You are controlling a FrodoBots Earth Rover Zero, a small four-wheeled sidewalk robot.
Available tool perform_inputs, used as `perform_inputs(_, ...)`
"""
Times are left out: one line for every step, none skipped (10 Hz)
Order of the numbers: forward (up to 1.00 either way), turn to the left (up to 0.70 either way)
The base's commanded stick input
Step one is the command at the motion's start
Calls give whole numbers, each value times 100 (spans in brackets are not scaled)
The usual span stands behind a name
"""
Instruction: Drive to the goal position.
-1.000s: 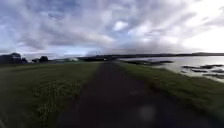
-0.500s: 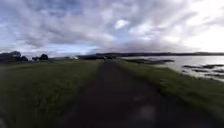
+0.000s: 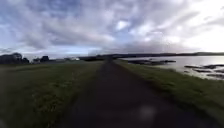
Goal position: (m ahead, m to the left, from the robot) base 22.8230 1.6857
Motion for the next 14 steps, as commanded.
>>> perform_inputs(70, 0)
perform_inputs(70, 0)
perform_inputs(70, 0)
perform_inputs(70, 0)
perform_inputs(70, 0)
perform_inputs(70, 0)
perform_inputs(70, 0)
perform_inputs(70, 0)
perform_inputs(70, 0)
perform_inputs(70, 0)
perform_inputs(70, 0)
perform_inputs(70, 0)
perform_inputs(70, 0)
perform_inputs(70, 0)
